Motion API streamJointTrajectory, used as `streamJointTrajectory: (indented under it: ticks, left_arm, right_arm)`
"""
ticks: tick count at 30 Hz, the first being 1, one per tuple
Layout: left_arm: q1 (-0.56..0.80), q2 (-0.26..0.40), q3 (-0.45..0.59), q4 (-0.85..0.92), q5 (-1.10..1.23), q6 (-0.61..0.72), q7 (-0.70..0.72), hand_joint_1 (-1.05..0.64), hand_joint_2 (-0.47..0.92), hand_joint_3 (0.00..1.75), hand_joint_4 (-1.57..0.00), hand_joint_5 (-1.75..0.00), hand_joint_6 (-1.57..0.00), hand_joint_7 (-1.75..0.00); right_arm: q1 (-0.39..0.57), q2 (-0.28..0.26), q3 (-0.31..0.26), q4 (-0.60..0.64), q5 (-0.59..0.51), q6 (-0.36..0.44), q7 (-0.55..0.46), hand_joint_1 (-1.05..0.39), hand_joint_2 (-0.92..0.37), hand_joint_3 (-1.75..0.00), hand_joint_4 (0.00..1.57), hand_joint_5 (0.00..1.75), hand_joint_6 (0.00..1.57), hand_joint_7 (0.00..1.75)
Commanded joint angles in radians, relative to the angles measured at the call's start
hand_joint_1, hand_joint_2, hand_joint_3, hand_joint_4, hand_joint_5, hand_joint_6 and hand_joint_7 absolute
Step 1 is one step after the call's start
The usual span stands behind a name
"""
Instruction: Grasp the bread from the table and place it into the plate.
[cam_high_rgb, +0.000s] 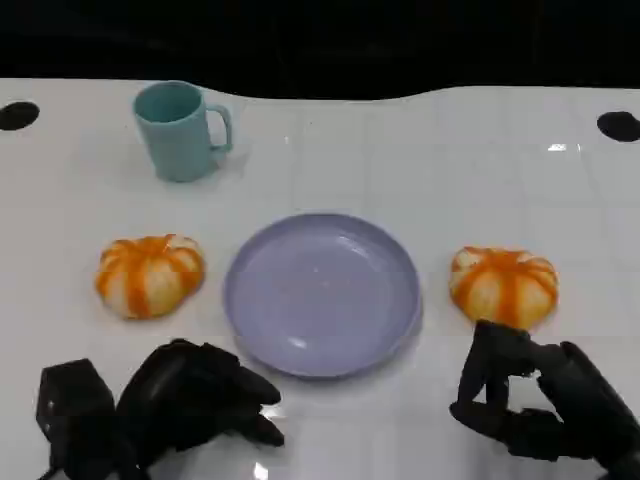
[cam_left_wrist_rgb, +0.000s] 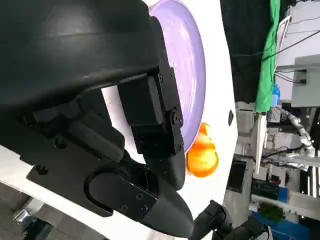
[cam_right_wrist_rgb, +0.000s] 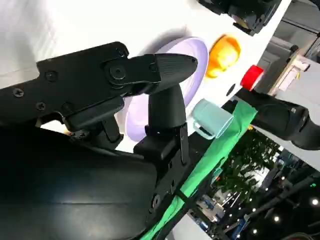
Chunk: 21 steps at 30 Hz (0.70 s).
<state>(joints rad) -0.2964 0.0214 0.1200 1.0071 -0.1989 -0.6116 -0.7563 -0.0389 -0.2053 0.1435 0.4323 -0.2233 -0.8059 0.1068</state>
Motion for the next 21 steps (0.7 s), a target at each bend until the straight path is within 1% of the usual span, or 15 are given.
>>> streamJointTrajectory:
  ticks: [1, 17, 21]
  left_arm:
    - [0.008, 0.019, 0.002, -0.012, -0.001, -0.009, -0.002, -1.05, 0.82, 0.01, -1.56, -0.24, -1.55, 0.0]
    - [0.017, 0.017, -0.002, -0.032, -0.001, -0.001, 0.003, -1.05, 0.82, 0.0, -1.56, -0.25, -1.55, 0.0]
    - [0.018, 0.013, 0.003, -0.038, -0.014, 0.02, -0.006, -1.05, 0.8, 0.0, -1.56, -0.25, -1.55, 0.0]
  right_arm:
    - [0.003, -0.013, -0.005, -0.011, 0.001, 0.01, 0.0, -0.41, -0.92, -0.24, 0.82, 1.75, 0.62, 1.69]
    - [0.01, -0.013, -0.005, -0.017, 0.005, 0.006, 0.001, -0.41, -0.92, -0.24, 0.82, 1.75, 0.61, 1.65]
    - [0.011, -0.014, -0.006, -0.023, 0.01, 0.02, 0.005, -0.42, -0.92, -0.25, 0.82, 1.75, 0.63, 1.64]
